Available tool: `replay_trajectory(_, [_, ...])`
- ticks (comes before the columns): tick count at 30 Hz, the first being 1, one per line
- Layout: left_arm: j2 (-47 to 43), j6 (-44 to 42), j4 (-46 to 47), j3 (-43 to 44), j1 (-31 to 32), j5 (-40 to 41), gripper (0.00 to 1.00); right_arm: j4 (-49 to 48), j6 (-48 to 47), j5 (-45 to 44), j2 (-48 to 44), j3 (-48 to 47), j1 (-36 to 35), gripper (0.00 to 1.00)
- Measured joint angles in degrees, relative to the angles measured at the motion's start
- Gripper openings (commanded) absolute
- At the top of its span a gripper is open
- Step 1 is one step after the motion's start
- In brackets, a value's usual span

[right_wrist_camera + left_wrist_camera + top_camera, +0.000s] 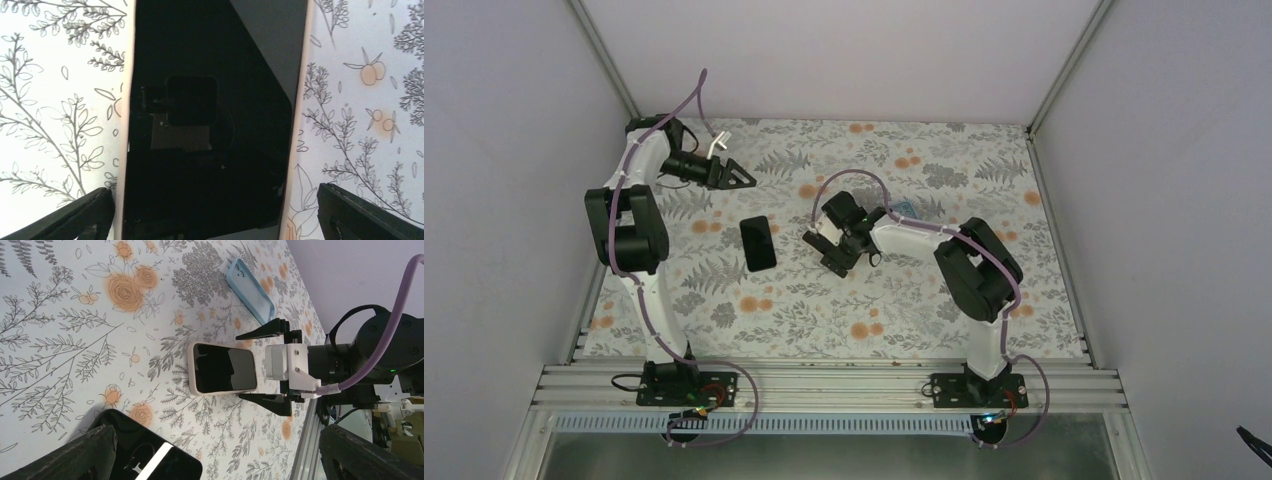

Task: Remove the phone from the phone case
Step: Pick up the phone at the center of the board.

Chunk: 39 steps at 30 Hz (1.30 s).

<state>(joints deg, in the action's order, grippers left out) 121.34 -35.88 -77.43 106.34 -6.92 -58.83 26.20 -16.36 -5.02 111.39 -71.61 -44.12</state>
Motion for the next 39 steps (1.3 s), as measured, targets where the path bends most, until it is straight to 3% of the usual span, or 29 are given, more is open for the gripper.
replay_trajectory(15, [0.0, -1.5, -0.1, -3.6, 0.0, -0.6, 1.00, 5.6, -2.1, 7.8, 3.2, -4.3, 2.4, 1.00])
replay_trajectory(21, [0.0, -1.8, 0.0, -4.3, 0.0, -0.6, 1.00, 5.7, -1.9, 10.2, 3.7, -4.4, 2.9, 0.92])
replay_trajectory(29, [0.0, -2.6, 0.0, -6.7, 0.1, -0.6, 1.00, 3.1, -1.0, 9.6, 2.6, -2.6, 2.8, 0.67])
replay_trajectory(39, [0.4, -2.6, 0.0, -8.9, 4.6, -0.7, 1.00, 0.3, -0.7, 2.2, 0.0, 0.2, 2.2, 0.65])
